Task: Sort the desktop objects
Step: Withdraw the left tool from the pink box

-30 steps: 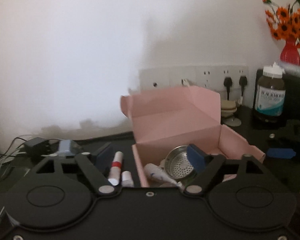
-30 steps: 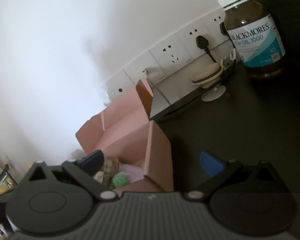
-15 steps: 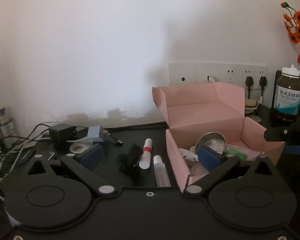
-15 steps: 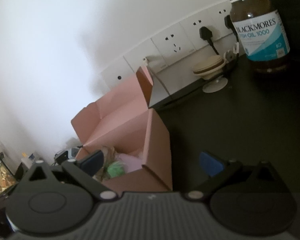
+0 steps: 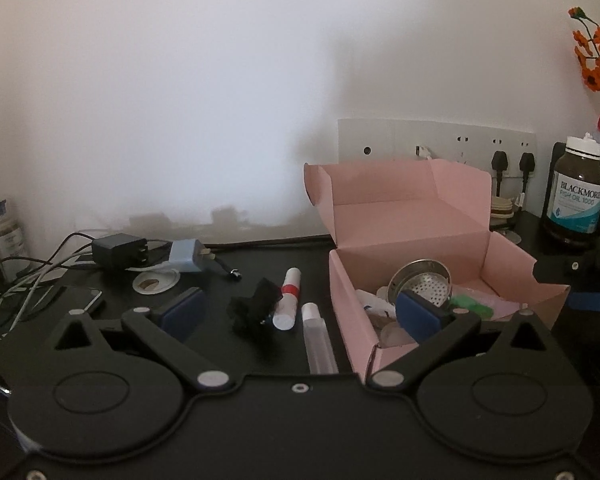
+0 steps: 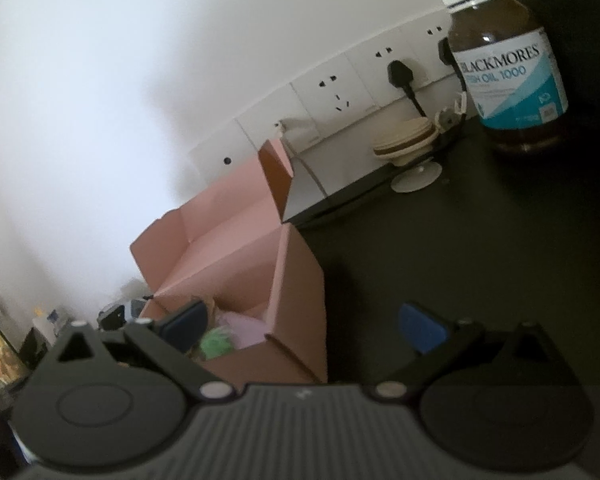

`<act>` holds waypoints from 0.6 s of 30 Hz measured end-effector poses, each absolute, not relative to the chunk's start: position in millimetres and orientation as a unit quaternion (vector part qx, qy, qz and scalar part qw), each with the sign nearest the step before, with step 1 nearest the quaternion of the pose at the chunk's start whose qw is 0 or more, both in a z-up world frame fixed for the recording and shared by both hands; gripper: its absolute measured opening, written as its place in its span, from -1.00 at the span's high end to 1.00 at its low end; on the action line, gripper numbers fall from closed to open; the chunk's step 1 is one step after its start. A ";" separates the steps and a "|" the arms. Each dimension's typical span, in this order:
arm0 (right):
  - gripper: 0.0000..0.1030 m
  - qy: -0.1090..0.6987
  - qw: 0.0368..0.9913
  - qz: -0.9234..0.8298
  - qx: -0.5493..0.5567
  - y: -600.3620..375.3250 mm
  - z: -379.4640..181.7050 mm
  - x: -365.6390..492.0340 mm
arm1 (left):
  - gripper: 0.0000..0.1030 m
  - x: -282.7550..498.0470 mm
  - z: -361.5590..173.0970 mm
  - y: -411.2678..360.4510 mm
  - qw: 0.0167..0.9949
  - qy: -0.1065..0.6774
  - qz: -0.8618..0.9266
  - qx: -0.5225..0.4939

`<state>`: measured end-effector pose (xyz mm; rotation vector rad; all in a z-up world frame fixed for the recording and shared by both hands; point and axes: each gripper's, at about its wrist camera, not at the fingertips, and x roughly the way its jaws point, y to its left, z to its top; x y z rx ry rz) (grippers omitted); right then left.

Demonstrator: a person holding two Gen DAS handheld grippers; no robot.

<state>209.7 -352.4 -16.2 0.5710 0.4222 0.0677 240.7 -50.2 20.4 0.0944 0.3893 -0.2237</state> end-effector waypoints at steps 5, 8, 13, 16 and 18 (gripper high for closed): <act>-0.99 0.201 0.943 0.039 0.264 -348.2 -12.7 208.4 | -0.99 244.0 17.6 -50.1 0.972 0.203 -0.112 0.044; -0.99 0.203 0.943 0.042 0.261 -347.0 -12.6 209.3 | -0.99 245.2 16.8 -49.6 0.971 0.205 -0.110 0.044; -0.99 0.200 0.944 0.040 0.261 -346.8 -12.4 207.8 | -0.99 247.0 15.3 -49.2 0.970 0.212 -0.109 0.046; -0.99 0.200 0.942 0.037 0.269 -349.2 -13.5 207.8 | -0.99 247.8 14.0 -49.6 0.969 0.215 -0.109 0.048; -0.99 0.200 0.941 0.035 0.271 -350.0 -13.9 208.2 | -1.00 248.6 12.7 -49.8 0.969 0.217 -0.109 0.049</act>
